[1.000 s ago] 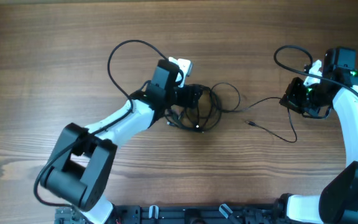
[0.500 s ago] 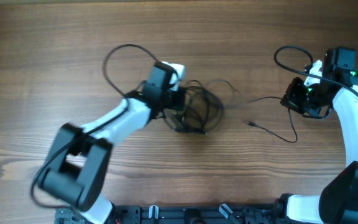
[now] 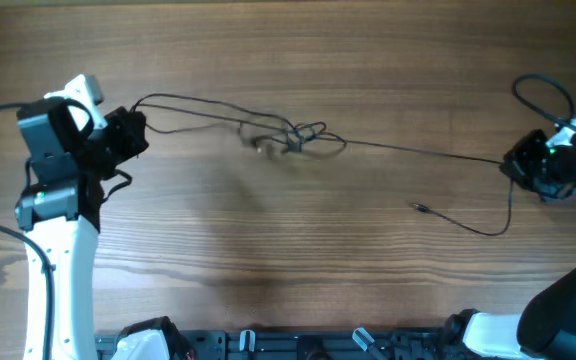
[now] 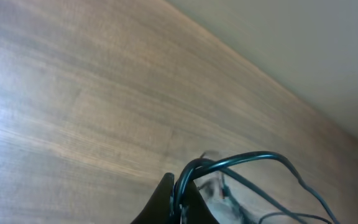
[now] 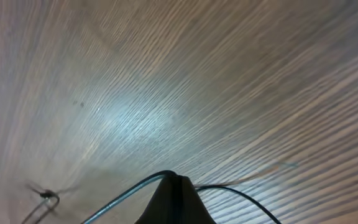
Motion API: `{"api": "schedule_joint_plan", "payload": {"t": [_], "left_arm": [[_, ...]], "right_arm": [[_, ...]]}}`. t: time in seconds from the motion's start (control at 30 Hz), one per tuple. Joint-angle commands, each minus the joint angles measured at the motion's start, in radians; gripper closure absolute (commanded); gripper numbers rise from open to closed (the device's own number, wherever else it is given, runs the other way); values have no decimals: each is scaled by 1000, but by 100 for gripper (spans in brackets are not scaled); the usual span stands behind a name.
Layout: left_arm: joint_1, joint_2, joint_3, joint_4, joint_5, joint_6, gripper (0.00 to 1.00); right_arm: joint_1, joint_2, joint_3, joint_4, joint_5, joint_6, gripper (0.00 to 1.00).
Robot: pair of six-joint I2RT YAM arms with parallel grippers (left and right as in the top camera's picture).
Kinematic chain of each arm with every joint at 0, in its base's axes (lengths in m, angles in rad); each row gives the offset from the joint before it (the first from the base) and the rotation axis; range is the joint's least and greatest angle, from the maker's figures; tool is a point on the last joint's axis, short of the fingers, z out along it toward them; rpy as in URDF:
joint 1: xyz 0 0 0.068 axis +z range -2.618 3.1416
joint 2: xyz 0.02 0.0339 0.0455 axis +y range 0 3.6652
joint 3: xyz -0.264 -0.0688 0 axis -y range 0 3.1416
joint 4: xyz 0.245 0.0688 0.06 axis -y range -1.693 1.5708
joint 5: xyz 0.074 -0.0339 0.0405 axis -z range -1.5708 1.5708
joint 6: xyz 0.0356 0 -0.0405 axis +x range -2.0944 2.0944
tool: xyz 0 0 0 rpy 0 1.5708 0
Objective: Untangle cables
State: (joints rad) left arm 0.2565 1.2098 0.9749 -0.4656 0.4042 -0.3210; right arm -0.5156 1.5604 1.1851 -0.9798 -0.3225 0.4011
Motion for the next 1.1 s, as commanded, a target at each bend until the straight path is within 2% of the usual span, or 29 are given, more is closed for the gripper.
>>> {"api": "schedule_joint_plan", "payload": {"t": [0.0,0.27,0.3,0.4,0.43,0.47,0.53,0.6,0.63,0.97,1.07], "left_arm": [[77,-7,5,-6,-12,-32,96],[159,-5,5,-51,2,-161,96],[151,-4,5,-64,39,-166,96],[87,3,5,-85,162,-154,96],[47,9,5,-96,171,-154,96],[-8,16,5,-109,171,-135,96],[-95,29,5,-123,167,-92,96],[-174,43,5,-133,138,-76,96],[-196,47,5,-134,115,-76,96],[-280,55,5,-192,-37,-75,96],[-300,79,5,-214,-82,-75,96]], "right_arm": [[-77,-15,17,10,67,28,96],[-130,-13,17,-2,53,43,96],[-126,-13,17,3,2,24,96],[-79,-13,17,44,-243,-148,95],[-51,-13,17,53,-315,-199,89],[-10,-13,17,56,-365,-247,76],[54,-13,17,55,-367,-282,59],[152,-13,17,50,-367,-325,46],[188,-13,17,48,-367,-340,44],[628,-10,8,43,-293,-370,46],[721,-8,-21,68,-189,-252,48]]}}
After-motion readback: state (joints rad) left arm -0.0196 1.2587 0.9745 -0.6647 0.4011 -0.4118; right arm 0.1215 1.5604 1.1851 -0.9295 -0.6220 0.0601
